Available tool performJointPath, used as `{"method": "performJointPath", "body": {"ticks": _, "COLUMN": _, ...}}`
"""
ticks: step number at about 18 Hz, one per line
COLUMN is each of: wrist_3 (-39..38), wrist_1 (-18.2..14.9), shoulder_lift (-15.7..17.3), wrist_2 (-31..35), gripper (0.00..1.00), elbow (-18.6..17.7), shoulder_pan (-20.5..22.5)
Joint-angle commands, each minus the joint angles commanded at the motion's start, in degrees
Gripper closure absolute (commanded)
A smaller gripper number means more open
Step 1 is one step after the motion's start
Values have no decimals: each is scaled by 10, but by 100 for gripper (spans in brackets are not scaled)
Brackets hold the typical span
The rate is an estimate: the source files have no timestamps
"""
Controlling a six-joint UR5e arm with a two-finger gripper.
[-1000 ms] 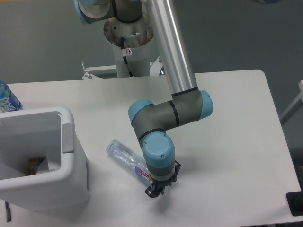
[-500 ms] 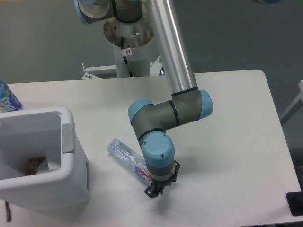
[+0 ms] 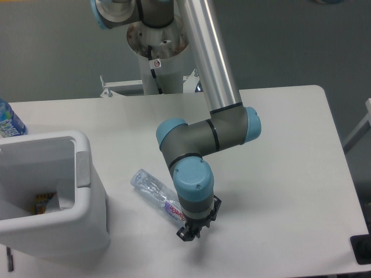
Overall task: Place the trash in the trash can
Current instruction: 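Lower the gripper around the bottle cap and close on it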
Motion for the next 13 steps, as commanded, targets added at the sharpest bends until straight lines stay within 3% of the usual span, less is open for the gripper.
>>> {"method": "performJointPath", "body": {"ticks": 13, "wrist_3": 1, "wrist_1": 5, "shoulder_lift": 48, "wrist_2": -28, "gripper": 80, "elbow": 20, "shoulder_pan": 4}}
